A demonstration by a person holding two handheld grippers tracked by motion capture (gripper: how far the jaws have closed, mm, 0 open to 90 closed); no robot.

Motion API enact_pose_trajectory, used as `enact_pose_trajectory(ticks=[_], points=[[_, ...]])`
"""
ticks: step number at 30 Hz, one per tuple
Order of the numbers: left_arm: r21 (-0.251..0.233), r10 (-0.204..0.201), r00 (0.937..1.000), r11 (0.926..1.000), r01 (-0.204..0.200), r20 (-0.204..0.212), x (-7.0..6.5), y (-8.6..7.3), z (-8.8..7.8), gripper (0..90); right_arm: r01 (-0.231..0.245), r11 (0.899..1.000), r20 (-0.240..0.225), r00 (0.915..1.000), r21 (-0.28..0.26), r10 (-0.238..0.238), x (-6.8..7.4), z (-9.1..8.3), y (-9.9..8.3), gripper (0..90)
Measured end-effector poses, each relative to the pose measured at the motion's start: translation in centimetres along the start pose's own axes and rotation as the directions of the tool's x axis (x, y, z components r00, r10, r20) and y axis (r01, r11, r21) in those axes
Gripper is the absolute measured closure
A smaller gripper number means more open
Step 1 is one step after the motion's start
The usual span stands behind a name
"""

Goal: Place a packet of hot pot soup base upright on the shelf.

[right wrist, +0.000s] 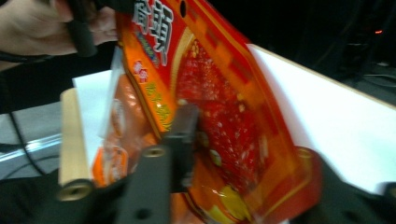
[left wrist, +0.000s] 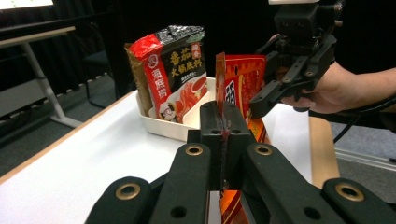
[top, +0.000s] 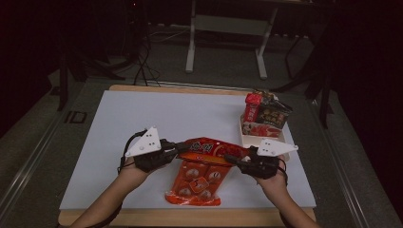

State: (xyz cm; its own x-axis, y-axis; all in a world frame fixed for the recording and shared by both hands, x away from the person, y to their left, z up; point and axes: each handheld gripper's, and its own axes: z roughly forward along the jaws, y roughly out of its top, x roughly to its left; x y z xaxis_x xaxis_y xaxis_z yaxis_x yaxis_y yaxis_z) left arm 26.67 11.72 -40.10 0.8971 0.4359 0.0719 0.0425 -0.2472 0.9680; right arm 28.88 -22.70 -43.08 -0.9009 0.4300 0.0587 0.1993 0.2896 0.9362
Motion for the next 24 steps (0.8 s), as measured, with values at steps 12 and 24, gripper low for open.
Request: enact_pose_trajectory(ticks=[12,24], points=[[-0.025,-0.004,1.0000,0.9997,0.004,0.002,-0.3,1.1,-1.4,90.0,0.026,0.999,-0.107,0.9939,0.019,-0.024,1.6,-1.6,2.4,90.0],[-0.084,0.003,1.0000,0.9964,-0.004,-0.007,0.2,2.9,-1.9,86.9,0.131,0.991,-0.037,0.9905,-0.016,-0.132,2.0,-3.2,6.9,90.0]])
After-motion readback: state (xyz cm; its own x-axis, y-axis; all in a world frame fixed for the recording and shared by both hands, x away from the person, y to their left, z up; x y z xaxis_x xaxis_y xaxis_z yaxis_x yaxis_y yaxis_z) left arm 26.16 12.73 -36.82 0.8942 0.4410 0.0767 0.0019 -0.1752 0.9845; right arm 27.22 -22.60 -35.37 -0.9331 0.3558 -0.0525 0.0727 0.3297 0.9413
